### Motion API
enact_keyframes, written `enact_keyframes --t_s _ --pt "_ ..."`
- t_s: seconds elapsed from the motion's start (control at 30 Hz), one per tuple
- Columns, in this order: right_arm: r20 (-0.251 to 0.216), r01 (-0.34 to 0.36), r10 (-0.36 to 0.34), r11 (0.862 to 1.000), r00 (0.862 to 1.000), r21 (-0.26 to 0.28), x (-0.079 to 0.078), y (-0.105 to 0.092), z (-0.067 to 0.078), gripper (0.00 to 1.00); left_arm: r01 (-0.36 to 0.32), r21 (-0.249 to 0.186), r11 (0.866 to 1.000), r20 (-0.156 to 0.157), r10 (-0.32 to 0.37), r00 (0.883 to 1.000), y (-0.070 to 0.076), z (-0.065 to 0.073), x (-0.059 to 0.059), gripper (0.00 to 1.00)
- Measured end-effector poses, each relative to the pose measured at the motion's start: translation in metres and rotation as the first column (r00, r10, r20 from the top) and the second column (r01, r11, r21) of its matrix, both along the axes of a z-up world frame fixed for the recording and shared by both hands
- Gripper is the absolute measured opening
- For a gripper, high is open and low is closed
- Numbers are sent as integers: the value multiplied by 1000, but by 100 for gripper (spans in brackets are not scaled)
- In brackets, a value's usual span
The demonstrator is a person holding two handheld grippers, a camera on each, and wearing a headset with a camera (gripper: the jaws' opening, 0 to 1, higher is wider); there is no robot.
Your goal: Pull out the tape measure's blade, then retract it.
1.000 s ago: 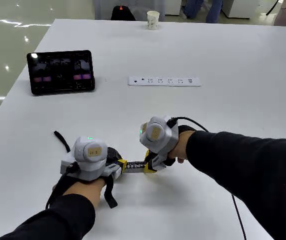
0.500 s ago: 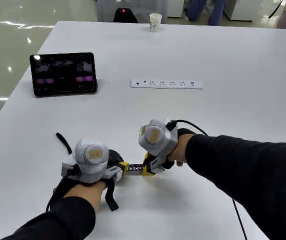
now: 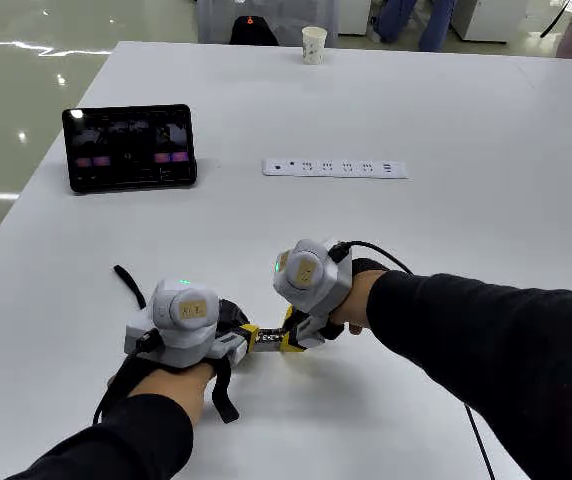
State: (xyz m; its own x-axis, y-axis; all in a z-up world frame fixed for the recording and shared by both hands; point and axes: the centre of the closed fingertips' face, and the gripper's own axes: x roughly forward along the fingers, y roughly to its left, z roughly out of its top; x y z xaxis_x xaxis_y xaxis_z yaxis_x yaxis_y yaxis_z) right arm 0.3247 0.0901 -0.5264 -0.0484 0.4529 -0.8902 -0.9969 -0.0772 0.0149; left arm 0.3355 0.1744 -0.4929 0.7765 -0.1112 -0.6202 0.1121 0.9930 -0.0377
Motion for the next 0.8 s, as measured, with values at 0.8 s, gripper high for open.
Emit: enact_keyframes --t_s 0.8 --pt "-2 -8 8 1000 1000 24 -3 14 1 12 -3 -11 1000 16 3 1000 0 1 0 61"
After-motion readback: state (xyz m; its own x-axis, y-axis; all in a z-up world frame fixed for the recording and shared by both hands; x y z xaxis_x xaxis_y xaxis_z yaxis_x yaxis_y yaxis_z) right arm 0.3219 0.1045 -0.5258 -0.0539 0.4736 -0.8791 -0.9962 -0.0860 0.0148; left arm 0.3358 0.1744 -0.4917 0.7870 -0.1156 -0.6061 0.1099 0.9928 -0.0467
